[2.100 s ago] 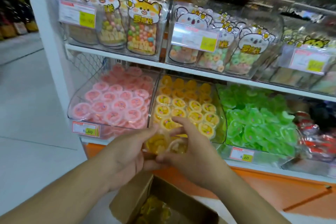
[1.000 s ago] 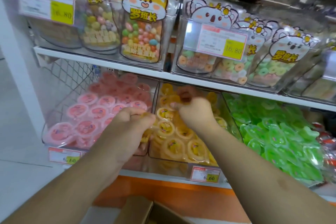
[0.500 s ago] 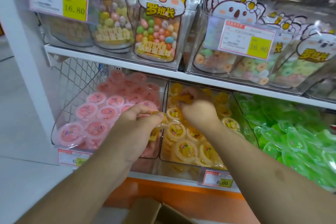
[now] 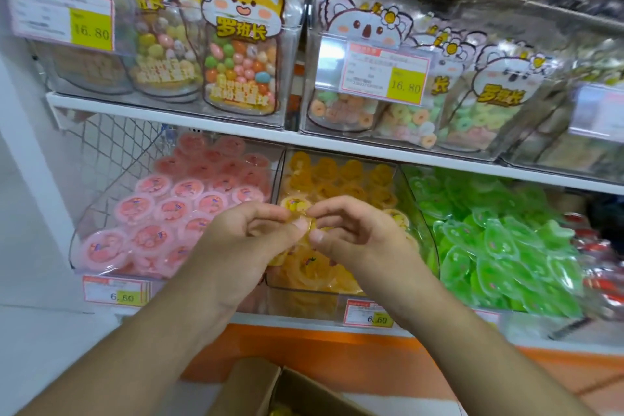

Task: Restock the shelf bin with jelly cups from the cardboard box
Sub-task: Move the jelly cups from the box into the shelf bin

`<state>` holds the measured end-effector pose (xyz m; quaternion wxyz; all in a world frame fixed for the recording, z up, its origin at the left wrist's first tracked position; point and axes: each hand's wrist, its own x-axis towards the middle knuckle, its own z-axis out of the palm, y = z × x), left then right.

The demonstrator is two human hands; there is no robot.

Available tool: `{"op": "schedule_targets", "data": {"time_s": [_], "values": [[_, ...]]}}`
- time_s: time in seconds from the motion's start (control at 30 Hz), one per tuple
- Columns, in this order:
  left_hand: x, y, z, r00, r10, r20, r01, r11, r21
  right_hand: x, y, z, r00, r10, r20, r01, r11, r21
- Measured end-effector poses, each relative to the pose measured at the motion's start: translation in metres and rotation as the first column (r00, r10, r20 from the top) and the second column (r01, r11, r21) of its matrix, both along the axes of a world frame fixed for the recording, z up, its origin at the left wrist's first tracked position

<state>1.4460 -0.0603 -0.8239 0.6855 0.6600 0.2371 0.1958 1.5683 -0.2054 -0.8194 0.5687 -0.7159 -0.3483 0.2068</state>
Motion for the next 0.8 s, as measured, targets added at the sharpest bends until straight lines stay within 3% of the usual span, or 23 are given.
{"op": "schedule_targets", "data": {"time_s": [0.2, 0.37, 0.57, 0.8], "values": [[0.001, -0.006, 0.001, 1.0, -0.01, -0.004, 0.01, 0.999, 0.037, 0.002, -0.006, -0.002, 1.0, -0.02, -0.018, 0.021, 0.998, 0.057], [0.009, 0.002, -0.001, 0.999, 0.034, -0.029, -0.031, 0.992, 0.119, 0.017, -0.004, -0.006, 0.984, -0.178, -0.03, 0.18, 0.982, 0.063], [0.013, 0.009, -0.004, 0.987, 0.148, -0.063, -0.133, 0.973, 0.189, 0.076, 0.027, -0.021, 0.85, -0.433, 0.3, 0.472, 0.878, -0.071], [0.016, 0.015, -0.007, 0.987, 0.132, -0.092, -0.106, 0.965, 0.24, 0.121, 0.073, -0.037, 0.786, -0.325, 0.525, 0.466, 0.871, -0.158]]}}
